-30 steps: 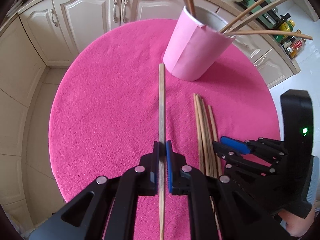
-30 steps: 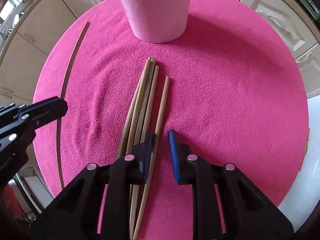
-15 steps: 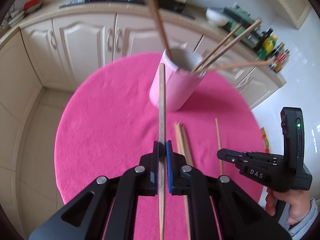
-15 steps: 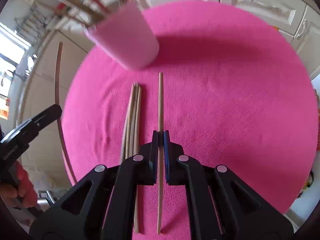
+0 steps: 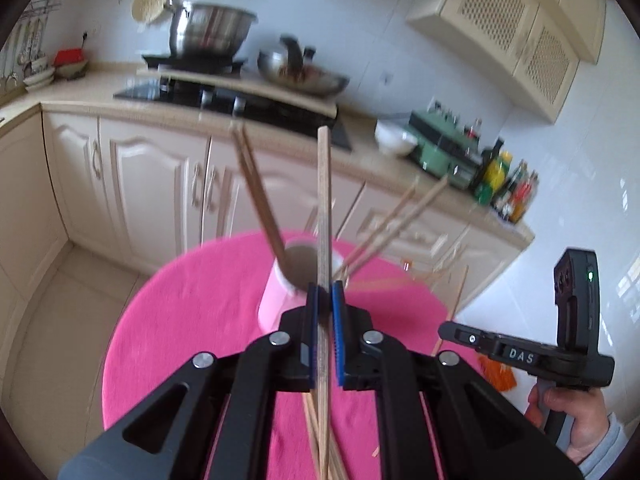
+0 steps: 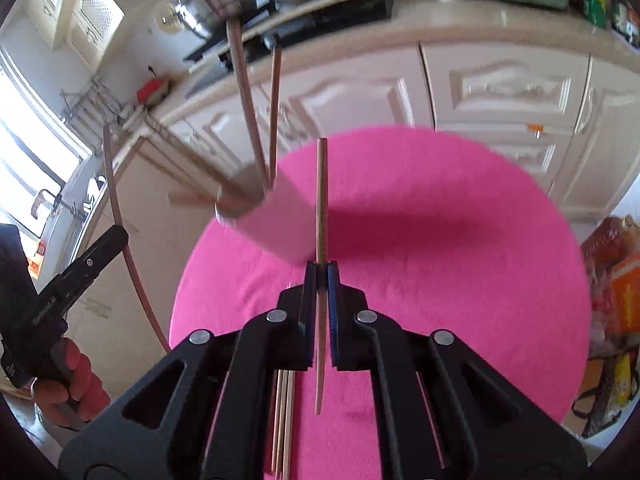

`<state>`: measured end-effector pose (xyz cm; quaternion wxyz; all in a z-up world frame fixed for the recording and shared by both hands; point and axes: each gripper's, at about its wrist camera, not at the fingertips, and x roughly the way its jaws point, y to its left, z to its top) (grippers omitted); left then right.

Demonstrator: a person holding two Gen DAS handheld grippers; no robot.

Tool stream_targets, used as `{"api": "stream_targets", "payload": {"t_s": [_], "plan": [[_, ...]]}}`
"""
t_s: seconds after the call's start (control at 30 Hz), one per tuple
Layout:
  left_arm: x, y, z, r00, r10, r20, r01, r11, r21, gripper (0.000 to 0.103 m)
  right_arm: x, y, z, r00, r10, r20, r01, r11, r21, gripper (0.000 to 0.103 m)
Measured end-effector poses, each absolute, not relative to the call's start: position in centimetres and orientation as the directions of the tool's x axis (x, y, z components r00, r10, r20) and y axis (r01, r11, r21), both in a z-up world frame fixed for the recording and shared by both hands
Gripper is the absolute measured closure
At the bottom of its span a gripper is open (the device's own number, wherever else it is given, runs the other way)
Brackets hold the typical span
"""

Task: Organize utensils
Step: 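Lift both chopsticks over the pink cup and open both tools to drop them in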

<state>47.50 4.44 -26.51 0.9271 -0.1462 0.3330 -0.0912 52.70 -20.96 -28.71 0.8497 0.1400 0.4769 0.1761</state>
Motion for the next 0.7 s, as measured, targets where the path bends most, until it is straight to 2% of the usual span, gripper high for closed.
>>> {"api": "stream_targets", "payload": {"t_s": [0.47, 0.7], "plan": [[54.3, 3.3, -21.9, 0.915, -0.196, -0.353, 0.081, 0.946, -0.314, 0.096, 60.3, -21.5, -21.3, 0.704, 0.390, -0.594, -0.215, 0.914, 0.345, 0.098], [57.0, 2.5, -22.2, 0.930, -0.178, -0.321, 0.085, 0.955, -0.284, 0.096, 63.5, -20.9, -18.7, 0.773, 0.397, -0.495, -0.239, 0.905, 0.352, 0.098]]}}
